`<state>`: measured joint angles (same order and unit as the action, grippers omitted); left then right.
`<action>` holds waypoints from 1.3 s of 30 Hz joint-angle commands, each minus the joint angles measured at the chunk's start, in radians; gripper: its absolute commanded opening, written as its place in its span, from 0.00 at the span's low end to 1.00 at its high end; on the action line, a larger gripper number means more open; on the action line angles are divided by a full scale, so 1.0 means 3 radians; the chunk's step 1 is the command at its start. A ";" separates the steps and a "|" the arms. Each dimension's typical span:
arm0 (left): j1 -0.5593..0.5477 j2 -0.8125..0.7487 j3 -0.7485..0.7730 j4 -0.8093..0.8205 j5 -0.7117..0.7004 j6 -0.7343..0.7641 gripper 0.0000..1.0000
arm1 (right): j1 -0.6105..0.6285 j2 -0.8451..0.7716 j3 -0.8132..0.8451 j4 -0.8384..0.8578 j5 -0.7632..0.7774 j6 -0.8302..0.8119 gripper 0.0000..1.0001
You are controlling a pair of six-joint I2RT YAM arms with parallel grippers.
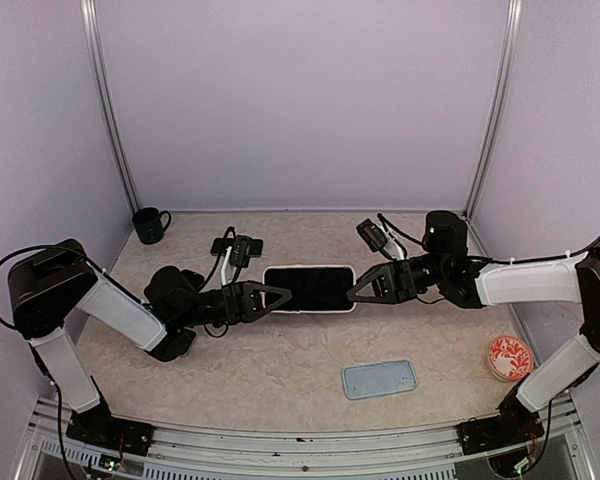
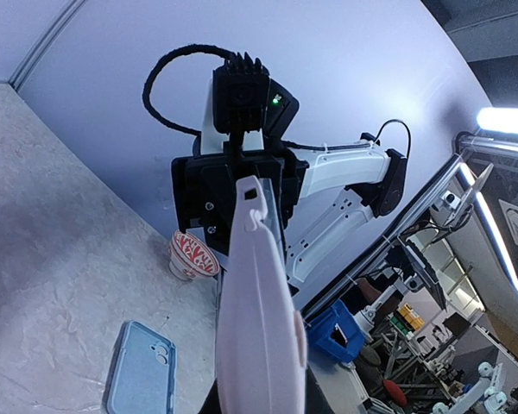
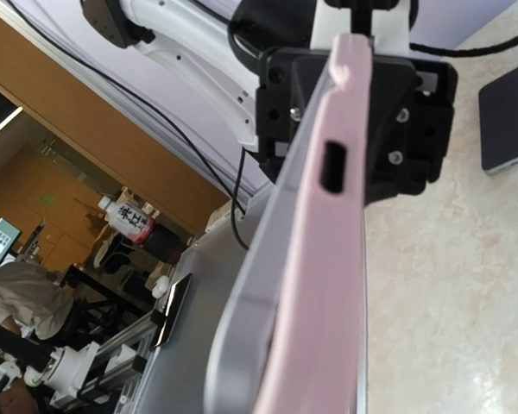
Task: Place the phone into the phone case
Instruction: Press the phone case against the phone.
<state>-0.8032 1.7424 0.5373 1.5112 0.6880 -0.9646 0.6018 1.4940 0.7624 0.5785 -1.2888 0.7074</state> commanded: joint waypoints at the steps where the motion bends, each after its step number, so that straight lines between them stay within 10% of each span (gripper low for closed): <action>1: 0.0003 -0.0054 0.0038 -0.0029 -0.0111 0.0133 0.09 | 0.0065 0.0016 0.0192 -0.0480 0.0048 -0.0326 0.10; 28: -0.0012 -0.0077 0.0040 -0.0140 -0.0144 0.0191 0.34 | 0.0064 0.0064 0.0370 -0.1185 0.0492 -0.0748 0.00; 39: -0.0007 -0.0059 0.0038 -0.0154 -0.0152 0.0181 0.00 | 0.0064 0.0016 0.0395 -0.1359 0.0518 -0.0888 0.00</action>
<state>-0.7971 1.7348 0.5350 1.4132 0.6254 -0.9268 0.6022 1.5070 0.8505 0.2043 -1.1606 0.4736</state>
